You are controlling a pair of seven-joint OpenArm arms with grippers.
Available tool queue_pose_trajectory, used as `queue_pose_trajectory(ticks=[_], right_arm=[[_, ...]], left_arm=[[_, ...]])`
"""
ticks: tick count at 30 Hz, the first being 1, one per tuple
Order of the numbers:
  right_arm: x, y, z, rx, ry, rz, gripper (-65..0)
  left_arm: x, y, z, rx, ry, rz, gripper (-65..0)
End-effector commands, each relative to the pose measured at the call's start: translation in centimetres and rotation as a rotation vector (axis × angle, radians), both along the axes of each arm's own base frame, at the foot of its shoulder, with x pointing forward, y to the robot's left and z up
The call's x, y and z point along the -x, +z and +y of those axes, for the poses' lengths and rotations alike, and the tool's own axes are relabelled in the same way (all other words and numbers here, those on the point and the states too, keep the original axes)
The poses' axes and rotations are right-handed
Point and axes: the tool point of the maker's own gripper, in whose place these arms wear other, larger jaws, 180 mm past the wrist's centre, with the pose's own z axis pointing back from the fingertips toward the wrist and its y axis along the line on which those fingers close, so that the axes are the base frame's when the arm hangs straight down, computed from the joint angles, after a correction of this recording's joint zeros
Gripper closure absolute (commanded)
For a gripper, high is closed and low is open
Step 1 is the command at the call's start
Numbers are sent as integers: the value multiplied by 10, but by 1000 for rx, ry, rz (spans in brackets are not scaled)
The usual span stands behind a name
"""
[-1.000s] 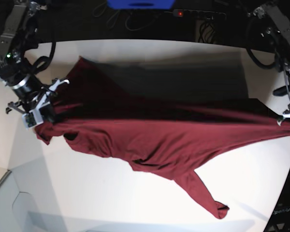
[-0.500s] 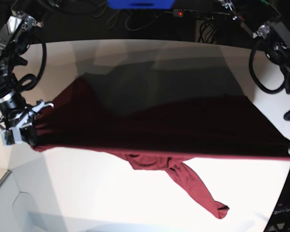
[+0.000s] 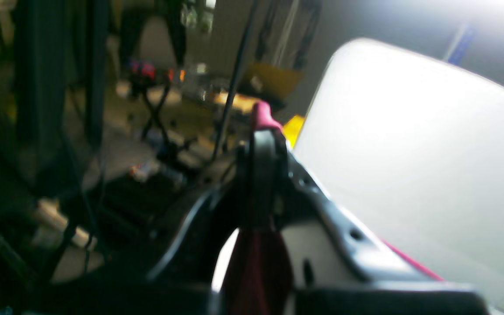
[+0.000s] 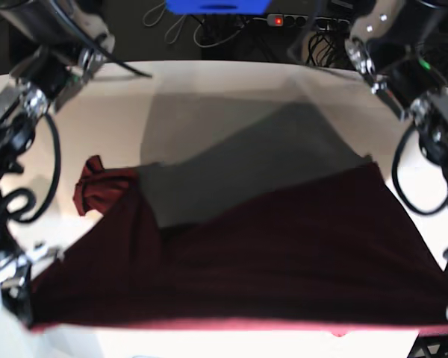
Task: Layout the t-shirt on the table in an organized manner, then fold the t-shirt properly
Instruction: 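Lift the shirt high with both grippers and stretch it taut, then swing the lifted shirt forward and lower it with both grippers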
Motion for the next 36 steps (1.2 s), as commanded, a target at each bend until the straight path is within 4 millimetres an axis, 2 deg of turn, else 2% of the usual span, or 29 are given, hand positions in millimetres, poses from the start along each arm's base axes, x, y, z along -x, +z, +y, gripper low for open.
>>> queue_pose_trajectory(ticks=[1,4,10,13,15,19,24,28,30,33,36], right_arm=[[0,32,0,8,4,-99,0],[-2,60,0,8,4,-170,0],[-2,99,-1,12,3,-270,0],[-1,117,-2,10,0,-317,0],[0,127,-4,8,-4,-342,0],[0,133,-5,5,-6,-356,0],[0,132,-5,5,-6,-355,0],[0,130,-6,4,-10,-349,0],[2,129,-14,-8,-29,-351,0],[5,133,-19,-18,-44,-366,0],[10,154,-22,-1,-47,-427,0]], left_arm=[[4,36,-1,-51,18,-93,0],[-4,71,-19,-100,-2,-159,0],[3,150,-38,-251,27,-296,0],[11,179,-43,-291,35,-355,0],[16,190,-43,-303,41,-380,0],[17,191,-40,-309,49,-380,0],[9,168,-40,-302,36,-325,0],[9,164,-38,-304,39,-318,0],[9,156,-33,-291,46,-304,0],[18,160,-30,-290,62,-325,0],[24,173,-31,-297,68,-359,0]])
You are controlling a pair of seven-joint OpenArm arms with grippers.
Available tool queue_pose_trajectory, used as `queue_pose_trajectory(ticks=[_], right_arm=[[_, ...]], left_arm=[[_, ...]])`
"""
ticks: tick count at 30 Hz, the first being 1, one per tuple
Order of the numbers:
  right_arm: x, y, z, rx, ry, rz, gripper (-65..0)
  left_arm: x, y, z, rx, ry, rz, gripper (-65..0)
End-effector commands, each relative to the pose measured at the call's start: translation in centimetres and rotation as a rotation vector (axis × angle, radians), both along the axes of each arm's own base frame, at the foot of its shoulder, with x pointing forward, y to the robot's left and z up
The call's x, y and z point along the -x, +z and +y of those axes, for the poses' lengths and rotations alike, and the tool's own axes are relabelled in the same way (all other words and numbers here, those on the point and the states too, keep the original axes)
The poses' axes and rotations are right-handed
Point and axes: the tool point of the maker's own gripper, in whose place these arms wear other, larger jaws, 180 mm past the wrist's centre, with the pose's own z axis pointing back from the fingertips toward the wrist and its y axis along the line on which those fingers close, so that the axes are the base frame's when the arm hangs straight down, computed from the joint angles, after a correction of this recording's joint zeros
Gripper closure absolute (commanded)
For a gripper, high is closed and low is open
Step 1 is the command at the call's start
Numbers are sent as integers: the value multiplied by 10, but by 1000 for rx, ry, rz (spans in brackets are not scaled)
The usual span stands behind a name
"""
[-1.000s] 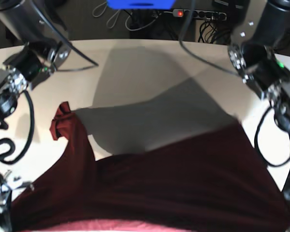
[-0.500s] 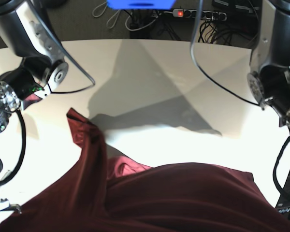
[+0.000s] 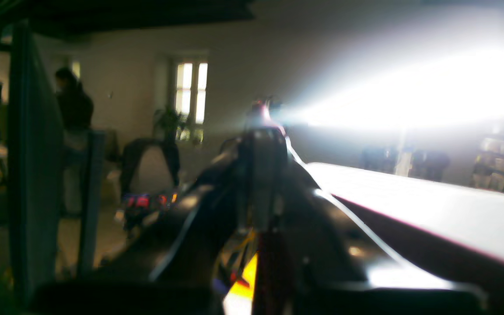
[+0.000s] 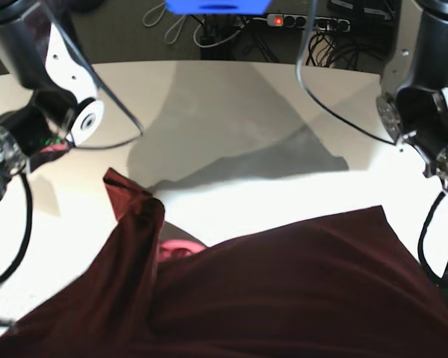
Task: Layout the t-shirt on the table in an organized manner, then fold the t-shirt properly
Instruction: 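Swing the lifted shirt forward and lower it with both grippers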
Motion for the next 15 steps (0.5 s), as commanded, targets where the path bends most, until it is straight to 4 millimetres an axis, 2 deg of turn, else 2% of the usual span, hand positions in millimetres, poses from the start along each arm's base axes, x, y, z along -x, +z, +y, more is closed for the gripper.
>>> queue_pose_trajectory(ticks=[1,8,11,15], right_arm=[[12,33,3,18,15,-118,0],[24,72,5,23,25,-247,0],[34,96,7,29,31,-327,0],[45,121,7,31,32,-401,0]], left_arm=[[15,27,1,-18,18,-93,0],[21,46,-4,-1,0,-153,0],[28,63,-6,3,-8,-201,0],[30,81,-23,-33,-34,-237,0]])
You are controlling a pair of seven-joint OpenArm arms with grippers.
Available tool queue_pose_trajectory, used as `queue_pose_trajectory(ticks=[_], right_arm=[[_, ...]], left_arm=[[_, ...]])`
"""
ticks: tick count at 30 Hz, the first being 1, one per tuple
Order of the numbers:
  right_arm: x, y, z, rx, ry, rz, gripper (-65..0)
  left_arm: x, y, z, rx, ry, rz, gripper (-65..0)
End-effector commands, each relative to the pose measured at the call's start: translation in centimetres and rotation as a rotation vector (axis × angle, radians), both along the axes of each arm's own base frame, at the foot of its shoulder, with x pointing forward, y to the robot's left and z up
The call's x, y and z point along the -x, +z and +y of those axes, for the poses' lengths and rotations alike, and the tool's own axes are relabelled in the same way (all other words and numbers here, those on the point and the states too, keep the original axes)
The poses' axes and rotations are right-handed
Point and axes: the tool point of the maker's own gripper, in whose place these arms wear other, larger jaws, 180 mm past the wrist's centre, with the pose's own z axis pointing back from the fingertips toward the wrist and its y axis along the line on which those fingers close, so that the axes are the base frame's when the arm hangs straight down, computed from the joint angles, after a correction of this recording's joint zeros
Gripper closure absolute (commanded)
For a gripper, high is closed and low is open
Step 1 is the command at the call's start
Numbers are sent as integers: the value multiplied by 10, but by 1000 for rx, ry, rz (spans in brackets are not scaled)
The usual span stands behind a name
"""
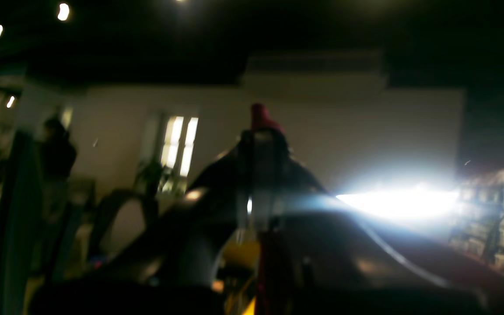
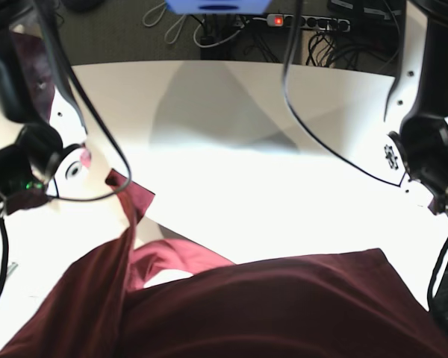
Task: Layout the t-shirt on the table in an organized manner, then fold the t-shirt properly
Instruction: 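Swing the lifted shirt forward and lower it with both grippers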
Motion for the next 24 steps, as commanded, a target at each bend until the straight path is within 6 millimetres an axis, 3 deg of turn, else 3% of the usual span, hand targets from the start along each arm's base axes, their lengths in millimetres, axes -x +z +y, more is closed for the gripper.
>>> queue_pose_trajectory(ticks=[1,6,12,16,21,24], right_arm=[[14,22,3,11,8,-82,0],[23,39,2,12,7,-131,0],[15,25,2,10,5,-90,0],[1,-4,2,6,10,-5,0],[-14,-51,3,5,14,120,0],[-24,-84,5,-12,29,207,0]], left_arm=[[9,15,-2,-14,5,-46,0],[16,29,-11,-33,-7,-84,0],[18,27,-11,-34,-6,-86,0],[2,-2,-9,-30,-4,-2,0],[-23,-58,-13,-8,-26,138,0],[-28,-91,-3,49,-23,204,0]])
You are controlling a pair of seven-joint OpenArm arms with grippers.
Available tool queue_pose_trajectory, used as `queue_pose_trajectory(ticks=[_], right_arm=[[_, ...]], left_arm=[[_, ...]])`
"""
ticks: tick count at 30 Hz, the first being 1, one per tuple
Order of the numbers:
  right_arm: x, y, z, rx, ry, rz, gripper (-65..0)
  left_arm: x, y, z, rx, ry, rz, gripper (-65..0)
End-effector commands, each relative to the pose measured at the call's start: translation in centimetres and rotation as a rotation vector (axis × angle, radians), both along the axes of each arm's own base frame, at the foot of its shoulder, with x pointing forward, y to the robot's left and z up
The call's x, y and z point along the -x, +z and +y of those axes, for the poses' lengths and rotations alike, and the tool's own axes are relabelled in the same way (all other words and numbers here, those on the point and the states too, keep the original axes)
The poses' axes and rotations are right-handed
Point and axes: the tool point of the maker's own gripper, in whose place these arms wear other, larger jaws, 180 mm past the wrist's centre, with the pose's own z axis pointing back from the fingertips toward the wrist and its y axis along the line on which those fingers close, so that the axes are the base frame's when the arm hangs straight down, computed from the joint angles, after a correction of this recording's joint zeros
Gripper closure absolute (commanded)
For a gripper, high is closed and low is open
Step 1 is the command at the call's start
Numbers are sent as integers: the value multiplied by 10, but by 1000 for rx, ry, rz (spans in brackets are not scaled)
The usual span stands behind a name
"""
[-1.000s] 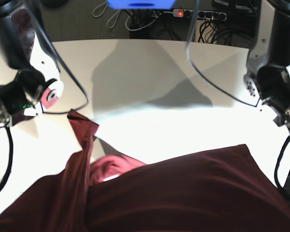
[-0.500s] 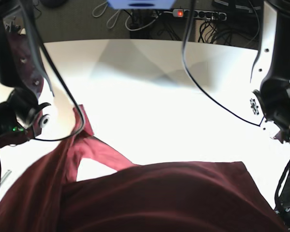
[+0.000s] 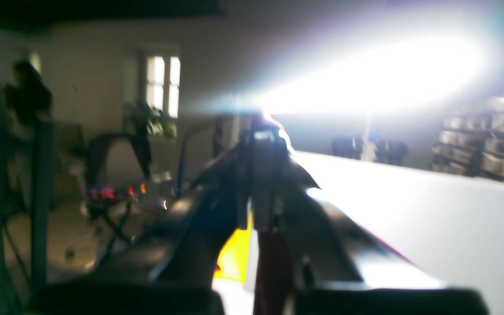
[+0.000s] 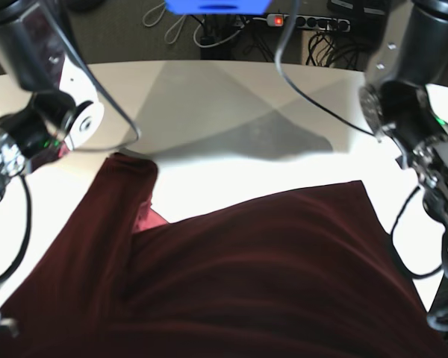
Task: Layout the t-shirt on the table in an organized manner, then fold the t-shirt properly
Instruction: 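Swing the lifted shirt forward and lower it with both grippers, then lay the shirt flat and open both grippers, raising them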
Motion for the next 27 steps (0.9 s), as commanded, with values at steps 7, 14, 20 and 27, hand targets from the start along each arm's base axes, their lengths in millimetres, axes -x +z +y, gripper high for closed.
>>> queue_pose_trajectory(ticks=[7,14,20,27], right_arm=[[-13,-42,-3,-35,31,103,0],[-68,-85,-15,-196,116,207,0],[-116,-116,-3,-223,183,318,0],[-164,-160,36,-272,296,411,0]], left_arm=[[-5,-36,18,39,38,68,0],[-62,-101,39,132,37,271,0],[-100,-141,55,173,56,336,0],[-136,-181,60,239,48,429,0]])
